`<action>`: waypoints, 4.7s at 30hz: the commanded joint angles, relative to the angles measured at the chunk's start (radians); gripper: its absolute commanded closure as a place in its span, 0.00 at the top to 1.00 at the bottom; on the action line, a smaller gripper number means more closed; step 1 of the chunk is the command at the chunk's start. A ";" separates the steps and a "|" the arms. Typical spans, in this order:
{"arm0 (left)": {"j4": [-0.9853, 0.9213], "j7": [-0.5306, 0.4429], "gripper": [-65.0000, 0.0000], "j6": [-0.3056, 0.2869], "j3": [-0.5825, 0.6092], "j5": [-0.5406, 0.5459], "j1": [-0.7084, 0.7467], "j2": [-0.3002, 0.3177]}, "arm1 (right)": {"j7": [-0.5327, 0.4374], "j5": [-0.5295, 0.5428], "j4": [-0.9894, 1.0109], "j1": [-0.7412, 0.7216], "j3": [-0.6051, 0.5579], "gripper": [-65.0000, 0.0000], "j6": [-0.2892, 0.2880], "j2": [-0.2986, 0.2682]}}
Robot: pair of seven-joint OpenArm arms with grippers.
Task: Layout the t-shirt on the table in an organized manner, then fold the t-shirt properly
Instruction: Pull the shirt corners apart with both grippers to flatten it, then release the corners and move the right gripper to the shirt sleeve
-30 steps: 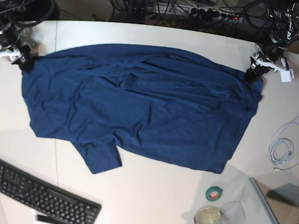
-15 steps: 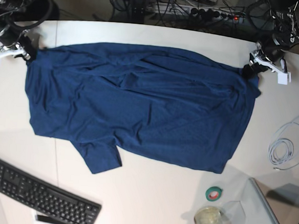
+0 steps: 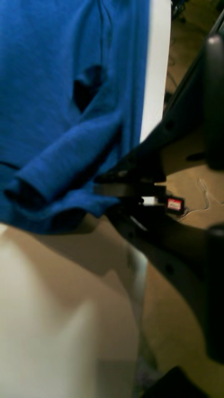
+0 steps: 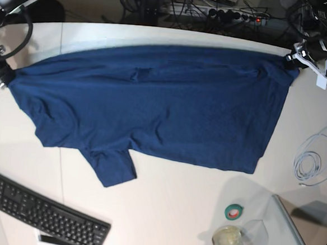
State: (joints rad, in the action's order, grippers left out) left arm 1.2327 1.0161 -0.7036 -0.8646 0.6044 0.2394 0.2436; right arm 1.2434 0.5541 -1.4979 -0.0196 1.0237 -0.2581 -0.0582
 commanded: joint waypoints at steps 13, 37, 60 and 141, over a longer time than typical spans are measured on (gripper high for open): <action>0.131 0.043 0.00 0.005 -0.011 0.013 0.045 0.017 | 0.026 0.016 -0.010 -0.023 0.002 0.01 0.101 -0.039; 0.138 -0.015 0.00 0.005 -0.121 0.005 0.088 -0.048 | -0.132 0.016 0.004 0.145 -0.003 0.00 0.122 0.019; 0.137 -0.130 0.00 0.005 -0.052 0.005 0.156 -0.066 | -0.193 0.010 0.155 0.166 -0.001 0.00 0.019 0.014; 0.180 -0.161 0.00 0.052 -0.506 0.005 0.225 0.036 | -0.902 -0.111 0.995 -0.526 -1.152 0.10 -0.093 -0.071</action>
State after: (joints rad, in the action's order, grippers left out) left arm 1.3987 0.8749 -0.6518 -1.3659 0.5980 0.4530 0.2623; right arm 0.3538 0.4332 -0.4885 -0.5156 -0.1310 -0.3489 -0.1261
